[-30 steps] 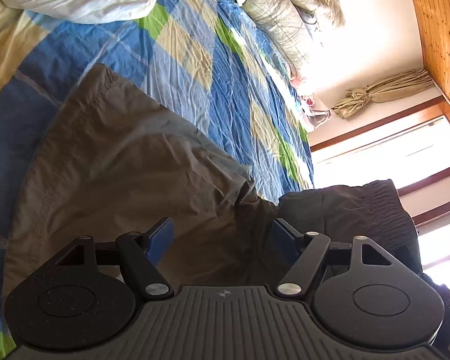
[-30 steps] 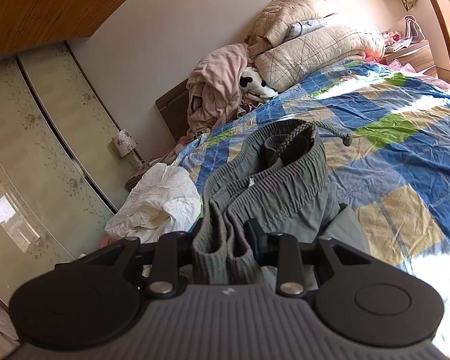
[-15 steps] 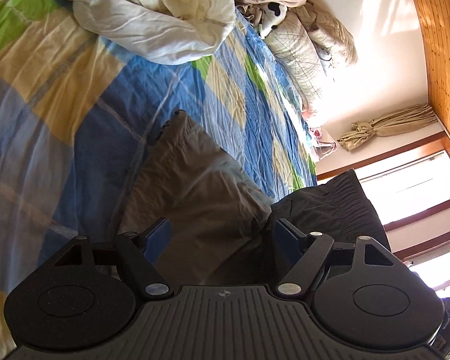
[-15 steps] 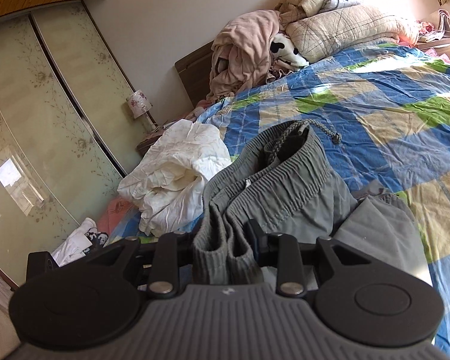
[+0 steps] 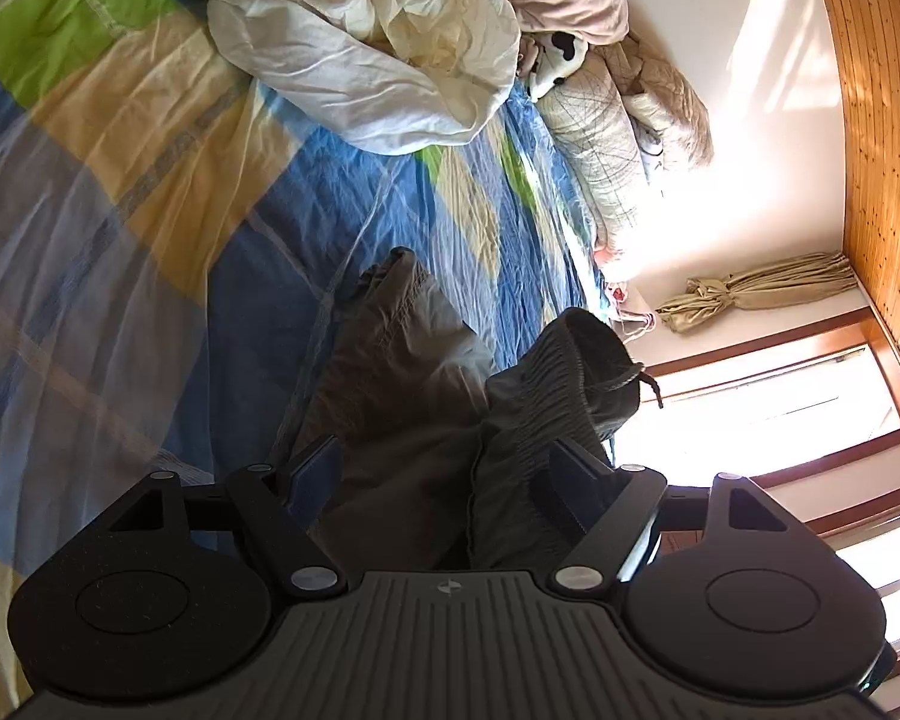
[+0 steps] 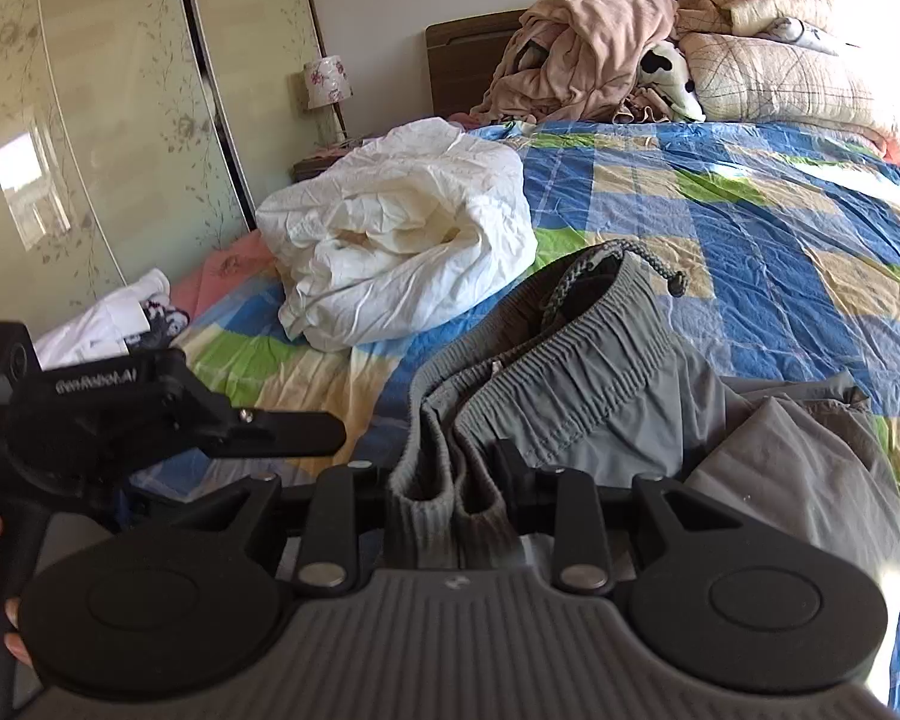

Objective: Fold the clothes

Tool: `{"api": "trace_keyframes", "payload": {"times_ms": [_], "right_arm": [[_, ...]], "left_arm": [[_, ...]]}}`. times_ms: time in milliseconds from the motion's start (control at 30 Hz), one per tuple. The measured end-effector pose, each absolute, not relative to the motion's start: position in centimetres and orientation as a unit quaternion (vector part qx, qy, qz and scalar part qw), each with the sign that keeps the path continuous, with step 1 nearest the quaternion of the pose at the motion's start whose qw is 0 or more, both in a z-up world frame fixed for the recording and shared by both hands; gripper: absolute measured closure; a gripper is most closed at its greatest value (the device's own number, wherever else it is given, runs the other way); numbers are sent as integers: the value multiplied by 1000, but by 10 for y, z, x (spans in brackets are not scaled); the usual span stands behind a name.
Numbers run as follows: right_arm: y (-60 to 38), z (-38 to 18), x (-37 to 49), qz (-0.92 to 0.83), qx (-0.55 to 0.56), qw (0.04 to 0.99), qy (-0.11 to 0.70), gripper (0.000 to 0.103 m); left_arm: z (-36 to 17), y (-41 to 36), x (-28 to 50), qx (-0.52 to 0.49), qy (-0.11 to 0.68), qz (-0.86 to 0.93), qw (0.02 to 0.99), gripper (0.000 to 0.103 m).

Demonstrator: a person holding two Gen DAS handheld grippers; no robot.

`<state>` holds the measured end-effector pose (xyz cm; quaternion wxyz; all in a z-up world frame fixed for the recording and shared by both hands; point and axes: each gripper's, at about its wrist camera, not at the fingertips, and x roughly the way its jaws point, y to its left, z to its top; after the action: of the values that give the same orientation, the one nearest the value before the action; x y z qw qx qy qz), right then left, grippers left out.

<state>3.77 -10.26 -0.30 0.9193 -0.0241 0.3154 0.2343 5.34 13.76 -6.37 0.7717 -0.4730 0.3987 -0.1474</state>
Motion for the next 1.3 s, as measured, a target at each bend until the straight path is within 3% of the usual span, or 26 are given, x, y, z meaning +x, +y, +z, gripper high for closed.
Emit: {"api": "trace_keyframes", "payload": {"times_ms": [500,633,767,1300], "right_arm": [[-52,-55,24,245,-182,897,320,71],[-50,-60,24,244,-184,897,320,64],[-49,-61,20,262,-179,894,317,45],[-122,-19,-8,311,-115,892,306,42]], "left_arm": [[-80,138,68,-482,408,-157,760,22],[-84,129,77,-475,414,-164,759,22],[-83,121,86,-459,419,-168,765,21],[-71,87,108,-336,435,-195,812,21]]}}
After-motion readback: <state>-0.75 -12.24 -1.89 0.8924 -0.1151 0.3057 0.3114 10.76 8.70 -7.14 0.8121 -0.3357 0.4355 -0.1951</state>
